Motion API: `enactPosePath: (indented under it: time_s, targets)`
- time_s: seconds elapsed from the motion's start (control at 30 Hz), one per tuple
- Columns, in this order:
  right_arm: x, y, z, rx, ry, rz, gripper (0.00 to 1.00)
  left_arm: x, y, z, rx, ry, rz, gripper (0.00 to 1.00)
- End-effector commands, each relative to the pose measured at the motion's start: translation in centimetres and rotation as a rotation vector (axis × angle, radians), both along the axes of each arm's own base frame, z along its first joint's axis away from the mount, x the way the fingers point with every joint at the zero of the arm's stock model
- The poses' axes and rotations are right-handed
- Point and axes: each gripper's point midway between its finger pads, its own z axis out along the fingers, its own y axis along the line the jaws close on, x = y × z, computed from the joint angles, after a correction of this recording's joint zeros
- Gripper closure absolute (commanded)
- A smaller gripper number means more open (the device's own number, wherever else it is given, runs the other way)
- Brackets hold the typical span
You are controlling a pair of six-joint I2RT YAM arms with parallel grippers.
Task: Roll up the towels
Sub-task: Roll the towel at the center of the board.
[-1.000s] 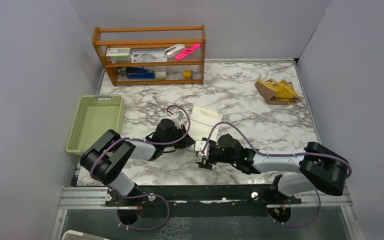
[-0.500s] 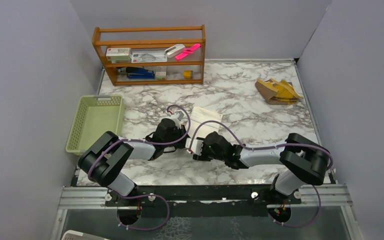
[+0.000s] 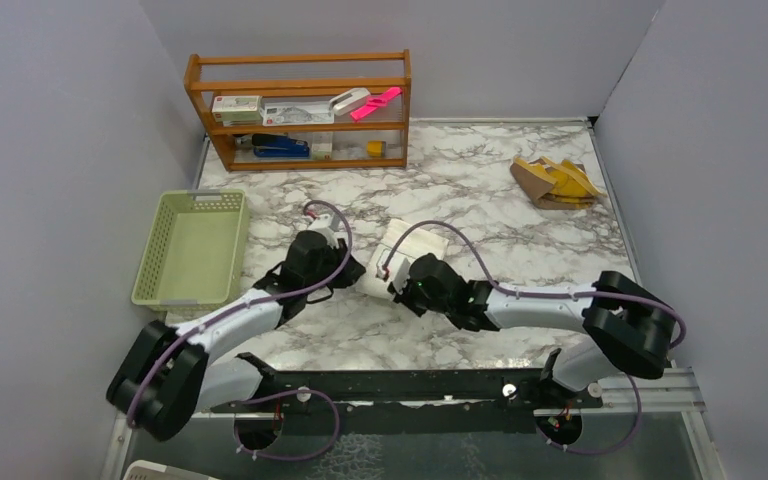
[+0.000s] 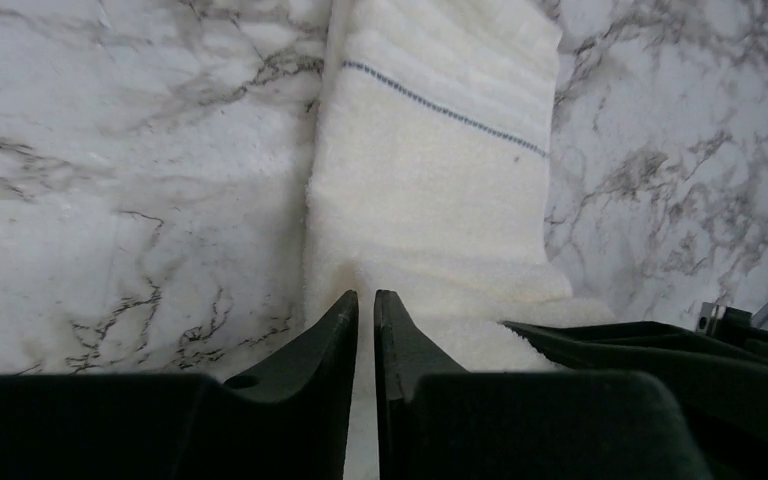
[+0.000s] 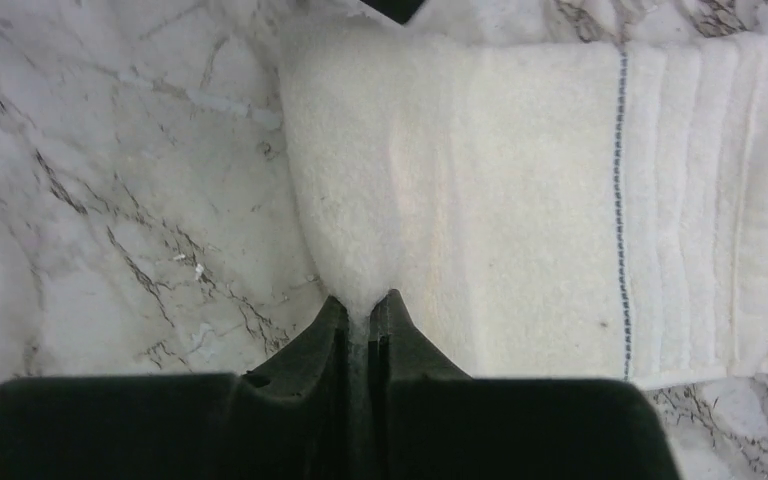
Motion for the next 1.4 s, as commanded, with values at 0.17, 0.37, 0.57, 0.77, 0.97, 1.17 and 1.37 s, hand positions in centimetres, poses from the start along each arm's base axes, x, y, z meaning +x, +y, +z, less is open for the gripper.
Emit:
enactPosePath:
  time_s: [0.17, 0.37, 0.57, 0.77, 0.97, 1.17, 1.37]
  targets:
    - [-0.3, 1.6, 5.4, 0.311, 0.455, -0.151, 0.99, -1.2, 0.8, 5.8, -0.096, -0.117, 0.007, 0.8]
    - [-0.4, 1.2, 4.9, 0.437, 0.752, -0.115, 0.99, -1.9, -0.6, 4.7, -0.151, -0.09, -0.036, 0.8]
    - [-1.5, 2.0, 3.4, 0.474, 0.923, -0.121, 0.99, -1.7, -0.9, 4.8, -0.154, -0.096, -0.04, 0.8]
    - [-1.9, 2.3, 2.2, 0.534, 1.034, -0.144, 0.99, -1.7, -1.2, 5.0, -0.167, -0.099, -0.053, 0.8]
    - [-2.3, 1.5, 0.5, 0.592, 1.172, -0.222, 0.99, -2.0, -1.9, 3.8, -0.179, -0.066, -0.073, 0.8]
    - [-2.4, 0.6, -1.0, 0.656, 1.261, -0.28, 0.99, -2.4, -2.5, 3.3, -0.198, -0.052, -0.088, 0.8]
    - [-2.5, 0.3, -1.4, 0.703, 1.318, -0.308, 0.99, -2.8, -3.3, 1.8, -0.208, -0.021, -0.117, 0.8]
